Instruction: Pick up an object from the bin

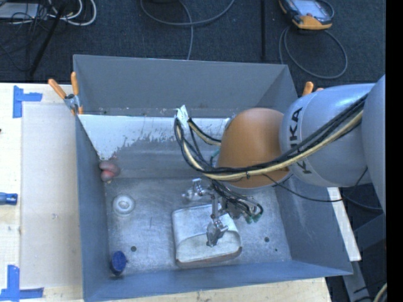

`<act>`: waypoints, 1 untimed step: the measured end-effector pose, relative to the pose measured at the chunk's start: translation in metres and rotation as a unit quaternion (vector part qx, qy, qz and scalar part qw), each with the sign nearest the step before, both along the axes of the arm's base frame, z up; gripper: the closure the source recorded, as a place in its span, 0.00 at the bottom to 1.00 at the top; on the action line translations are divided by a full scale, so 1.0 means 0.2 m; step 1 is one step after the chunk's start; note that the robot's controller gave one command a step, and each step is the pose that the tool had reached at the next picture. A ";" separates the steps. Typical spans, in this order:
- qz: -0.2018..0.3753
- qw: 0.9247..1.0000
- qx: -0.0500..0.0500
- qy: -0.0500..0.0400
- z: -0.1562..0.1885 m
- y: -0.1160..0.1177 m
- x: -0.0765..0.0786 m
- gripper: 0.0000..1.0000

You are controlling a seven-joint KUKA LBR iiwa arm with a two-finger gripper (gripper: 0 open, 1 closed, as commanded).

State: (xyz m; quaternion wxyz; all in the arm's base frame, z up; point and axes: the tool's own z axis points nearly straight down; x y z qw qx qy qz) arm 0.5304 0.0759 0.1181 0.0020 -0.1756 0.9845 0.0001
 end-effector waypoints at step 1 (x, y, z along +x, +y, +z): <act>-0.041 0.999 0.001 0.002 -0.23 -0.10 -0.01 0.00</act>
Offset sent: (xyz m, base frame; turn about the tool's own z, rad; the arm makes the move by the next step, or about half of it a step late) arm -0.0026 -0.0213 -0.0481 0.0820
